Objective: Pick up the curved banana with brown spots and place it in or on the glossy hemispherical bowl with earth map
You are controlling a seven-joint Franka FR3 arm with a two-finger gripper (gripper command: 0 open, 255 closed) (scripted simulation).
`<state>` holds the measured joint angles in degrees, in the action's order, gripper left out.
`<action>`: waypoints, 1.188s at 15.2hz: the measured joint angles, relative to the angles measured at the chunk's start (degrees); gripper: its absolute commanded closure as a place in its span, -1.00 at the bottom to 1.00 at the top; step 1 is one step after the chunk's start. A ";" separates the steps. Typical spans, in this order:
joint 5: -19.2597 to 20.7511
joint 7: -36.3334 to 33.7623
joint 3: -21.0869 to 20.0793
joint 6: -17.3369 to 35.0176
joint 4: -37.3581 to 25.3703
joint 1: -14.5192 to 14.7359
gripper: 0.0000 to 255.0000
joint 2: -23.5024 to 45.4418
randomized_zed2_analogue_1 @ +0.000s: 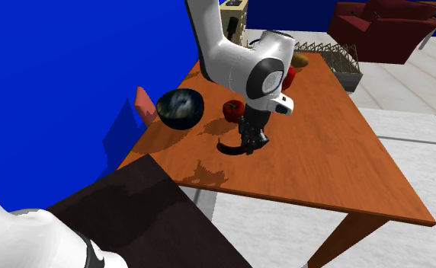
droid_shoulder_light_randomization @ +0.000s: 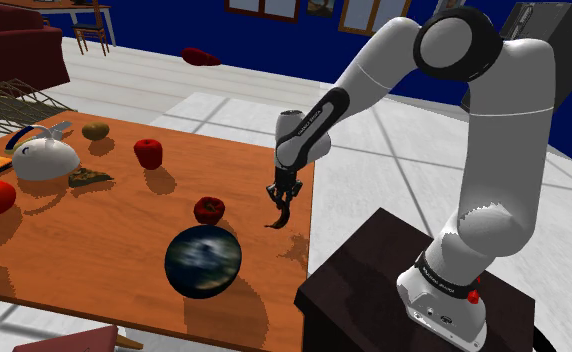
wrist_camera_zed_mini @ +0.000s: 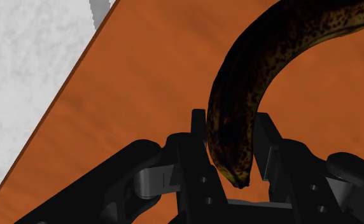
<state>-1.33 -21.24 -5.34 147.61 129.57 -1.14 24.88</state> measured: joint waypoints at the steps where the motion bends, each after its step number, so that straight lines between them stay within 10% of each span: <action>1: -0.05 0.03 -0.04 -0.54 0.06 -0.05 1.00 -0.62; 18: -1.06 0.26 -0.67 -11.76 0.26 -0.56 1.00 -12.06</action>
<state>-2.40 -20.98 -6.00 135.85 129.83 -1.69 12.82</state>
